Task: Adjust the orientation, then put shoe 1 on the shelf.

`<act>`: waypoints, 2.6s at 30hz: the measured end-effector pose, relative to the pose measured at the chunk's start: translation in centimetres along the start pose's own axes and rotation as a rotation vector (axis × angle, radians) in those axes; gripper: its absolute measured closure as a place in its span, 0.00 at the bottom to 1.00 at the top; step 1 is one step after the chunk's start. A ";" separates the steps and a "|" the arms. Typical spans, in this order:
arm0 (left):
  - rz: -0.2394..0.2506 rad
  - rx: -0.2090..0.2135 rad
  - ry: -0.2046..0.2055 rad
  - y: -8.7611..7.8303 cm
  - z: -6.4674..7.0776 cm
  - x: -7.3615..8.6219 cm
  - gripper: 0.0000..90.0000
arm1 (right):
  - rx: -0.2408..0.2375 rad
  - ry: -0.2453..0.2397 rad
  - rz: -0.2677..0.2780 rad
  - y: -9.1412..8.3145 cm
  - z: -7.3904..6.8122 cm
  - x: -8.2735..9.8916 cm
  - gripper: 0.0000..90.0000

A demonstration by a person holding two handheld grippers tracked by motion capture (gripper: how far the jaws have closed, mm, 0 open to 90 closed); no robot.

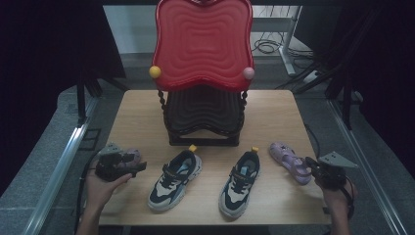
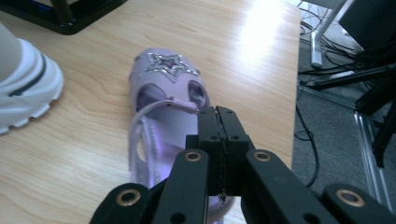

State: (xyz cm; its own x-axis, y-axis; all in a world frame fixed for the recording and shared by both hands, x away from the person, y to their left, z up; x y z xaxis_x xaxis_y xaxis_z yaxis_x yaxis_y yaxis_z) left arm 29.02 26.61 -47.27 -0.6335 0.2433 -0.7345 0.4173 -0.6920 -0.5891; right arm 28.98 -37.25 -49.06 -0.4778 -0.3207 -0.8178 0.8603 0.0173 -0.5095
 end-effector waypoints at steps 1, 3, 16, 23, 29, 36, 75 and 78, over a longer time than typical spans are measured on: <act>0.004 -0.001 -0.001 -0.1 0.0 0.0 0.38 | -0.001 -0.004 0.002 0.0 0.0 -0.1 1.00; 0.008 -0.003 -0.002 -0.2 -0.1 0.0 0.38 | -0.012 -0.002 0.005 -0.1 -0.2 -0.2 1.00; 0.053 -0.033 -0.023 -2.3 -0.4 0.5 0.38 | -0.059 0.005 0.000 0.5 -1.0 -0.7 0.81; 0.075 -0.070 -0.057 -4.0 -1.5 1.2 0.38 | -0.041 0.032 -0.005 0.4 -1.0 -0.5 0.75; 0.090 -0.083 -0.093 -5.3 -2.5 2.1 0.38 | -0.043 0.032 -0.011 0.6 -1.1 -0.4 0.74; 0.067 -0.075 -0.115 -5.7 -3.3 3.4 0.40 | -0.035 0.037 -0.009 0.5 -0.9 -0.4 0.73; -0.072 -0.056 -0.115 -5.5 -4.1 4.8 0.57 | -0.033 0.041 -0.018 0.8 -1.1 -0.2 0.72; -0.087 -0.053 -0.113 -5.1 -4.2 4.9 0.56 | -0.034 0.039 -0.019 0.9 -1.2 -0.2 0.72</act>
State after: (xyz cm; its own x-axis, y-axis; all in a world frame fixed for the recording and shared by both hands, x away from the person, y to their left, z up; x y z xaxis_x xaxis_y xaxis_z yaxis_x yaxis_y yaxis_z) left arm 26.52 34.18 -49.25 -0.7370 0.2203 -0.6390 0.3896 -0.6342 -0.6679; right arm 29.59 -36.07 -49.68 -0.5015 -0.2840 -0.8172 0.8447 0.0435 -0.5335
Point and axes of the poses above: each handheld gripper's, and its own axes: y roughly forward along the jaws, x roughly out of its underside, z roughly to its right, the point moved 1 cm from there along y, roughly forward along the jaws, and after that the axes turned 13 degrees about x, right-handed, at the moved point
